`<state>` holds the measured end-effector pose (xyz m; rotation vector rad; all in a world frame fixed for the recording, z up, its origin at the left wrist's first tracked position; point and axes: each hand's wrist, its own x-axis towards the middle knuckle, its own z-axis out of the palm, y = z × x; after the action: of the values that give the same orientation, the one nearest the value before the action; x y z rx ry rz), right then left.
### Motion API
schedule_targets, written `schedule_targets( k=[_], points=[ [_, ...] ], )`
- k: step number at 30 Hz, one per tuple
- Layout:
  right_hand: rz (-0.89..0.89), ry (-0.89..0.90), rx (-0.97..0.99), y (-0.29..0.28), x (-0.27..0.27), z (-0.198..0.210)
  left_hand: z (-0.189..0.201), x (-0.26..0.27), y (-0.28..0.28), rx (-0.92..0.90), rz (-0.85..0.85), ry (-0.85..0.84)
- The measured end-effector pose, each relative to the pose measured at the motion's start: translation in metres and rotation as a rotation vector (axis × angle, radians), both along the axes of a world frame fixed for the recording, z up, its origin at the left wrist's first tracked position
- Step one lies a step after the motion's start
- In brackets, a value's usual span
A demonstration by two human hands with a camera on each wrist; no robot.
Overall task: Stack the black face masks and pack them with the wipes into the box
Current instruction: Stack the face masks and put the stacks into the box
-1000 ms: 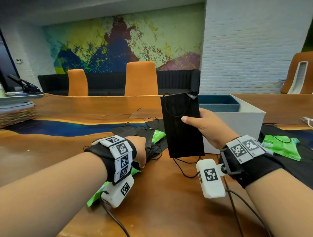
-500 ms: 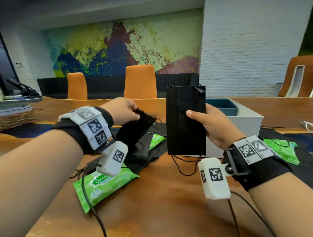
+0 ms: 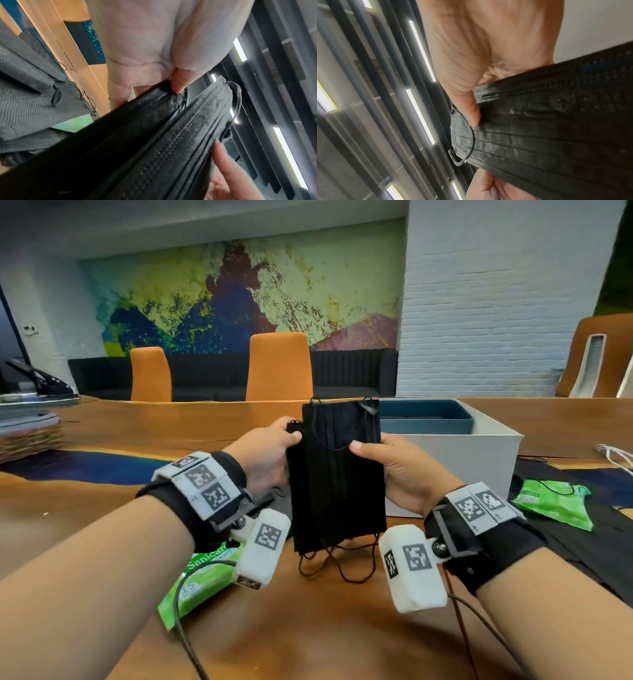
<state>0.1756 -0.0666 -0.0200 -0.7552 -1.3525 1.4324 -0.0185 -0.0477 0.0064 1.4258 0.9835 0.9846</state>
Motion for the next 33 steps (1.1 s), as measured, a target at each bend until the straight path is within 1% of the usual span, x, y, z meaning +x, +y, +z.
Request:
schedule_targets(
  k=[3,5,8,11,15,19,23,27,29,33],
  points=[
    [0.010,-0.025,-0.048,0.004,-0.001,-0.007,-0.004,0.009,-0.004,-0.015,-0.028,0.039],
    [-0.020,-0.005,-0.068,0.008,-0.003,-0.014,-0.004,0.014,-0.006,-0.036,-0.047,0.010],
    [-0.091,0.071,-0.080,0.013,-0.007,-0.023,-0.005,0.017,-0.004,-0.096,-0.112,-0.082],
    [-0.145,0.148,-0.074,0.014,-0.010,-0.024,-0.008,0.014,0.001,-0.112,-0.099,-0.099],
    [-0.232,0.172,-0.058,0.012,-0.011,-0.027,-0.017,0.007,0.002,-0.135,-0.077,-0.063],
    [-0.227,0.208,0.003,0.014,-0.017,-0.030,-0.026,0.010,-0.002,-0.105,-0.134,0.021],
    [-0.172,0.184,0.112,0.009,-0.017,-0.022,-0.026,0.015,-0.006,-0.063,-0.158,-0.039],
    [-0.261,0.123,0.136,0.008,-0.016,-0.026,-0.024,0.011,-0.005,-0.050,-0.134,-0.095],
    [-0.287,0.085,0.140,0.008,-0.017,-0.030,-0.026,0.008,-0.005,-0.063,-0.130,-0.087],
    [-0.265,0.049,0.129,0.009,-0.019,-0.032,-0.031,0.005,-0.004,-0.086,-0.172,-0.013]
  ],
)
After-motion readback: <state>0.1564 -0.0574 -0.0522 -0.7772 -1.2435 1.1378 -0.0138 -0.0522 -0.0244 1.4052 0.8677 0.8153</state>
